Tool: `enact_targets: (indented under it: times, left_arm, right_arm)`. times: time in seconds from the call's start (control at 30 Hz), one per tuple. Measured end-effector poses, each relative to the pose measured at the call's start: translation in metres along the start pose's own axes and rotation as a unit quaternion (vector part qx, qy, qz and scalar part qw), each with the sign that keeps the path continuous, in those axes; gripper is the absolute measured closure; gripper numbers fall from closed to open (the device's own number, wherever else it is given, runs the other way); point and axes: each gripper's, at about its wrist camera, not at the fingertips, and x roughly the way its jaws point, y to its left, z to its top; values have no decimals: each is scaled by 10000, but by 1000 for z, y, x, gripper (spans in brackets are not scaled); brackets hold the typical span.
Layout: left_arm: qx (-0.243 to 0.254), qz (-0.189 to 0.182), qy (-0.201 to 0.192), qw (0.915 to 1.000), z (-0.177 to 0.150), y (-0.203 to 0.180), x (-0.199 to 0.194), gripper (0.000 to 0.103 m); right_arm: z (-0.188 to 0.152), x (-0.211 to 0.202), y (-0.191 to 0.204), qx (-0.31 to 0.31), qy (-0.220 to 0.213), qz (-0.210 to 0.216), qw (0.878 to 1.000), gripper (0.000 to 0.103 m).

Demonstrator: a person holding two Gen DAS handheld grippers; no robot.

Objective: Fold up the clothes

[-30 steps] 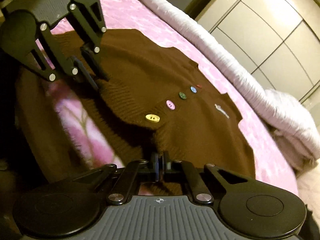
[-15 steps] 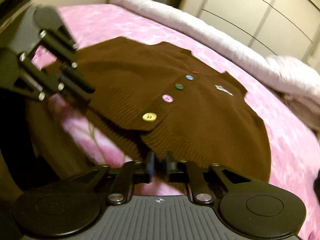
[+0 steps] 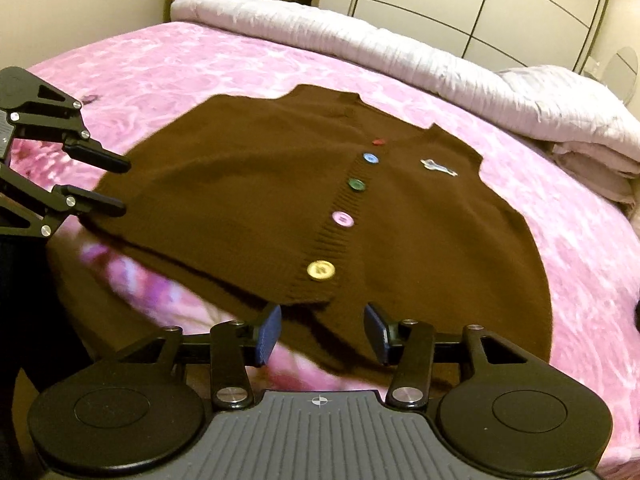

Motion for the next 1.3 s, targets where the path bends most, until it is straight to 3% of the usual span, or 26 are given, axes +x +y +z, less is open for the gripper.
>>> enact_targets:
  times: [0.33, 0.5, 0.6, 0.77, 0.9, 0.93, 0.97, 1.0, 1.13, 1.3]
  left_arm:
    - [-176, 524, 83, 9984, -28, 28, -21, 70]
    - [-41, 924, 185, 9955, -44, 61, -21, 67]
    - [173, 1102, 225, 9935, -51, 77, -18, 63]
    - [298, 1046, 235, 9938, -58, 95, -10, 62]
    - [661, 861, 193, 9939, -63, 99, 8, 56]
    - [783, 822, 182, 9934, -64, 99, 14, 53]
    - [944, 799, 170, 9922, -63, 98, 21, 49]
    - [1099, 772, 154, 9908, -62, 99, 29, 48]
    - [1726, 660, 64, 9828, -57, 102, 66, 44]
    - [2717, 640, -173, 9601, -48, 106, 112, 49]
  right_arm:
    - [15, -8, 26, -180, -155, 115, 9997, 53]
    - [32, -18, 61, -530, -532, 686, 9948, 53]
    - [39, -12, 100, -1067, -625, 1064, 9866, 52]
    - [45, 19, 152, -1700, -497, 1323, 9753, 52]
    - [43, 42, 164, -2063, -432, 938, 9730, 52]
    - [43, 45, 164, -2127, -430, 786, 9730, 55]
    - [43, 46, 163, -2179, -481, 637, 9727, 71]
    - [43, 46, 159, -2204, -516, 566, 9724, 97]
    - [50, 38, 135, -1702, -602, 854, 9799, 96]
    - [69, 20, 102, -755, -790, 1306, 9854, 96]
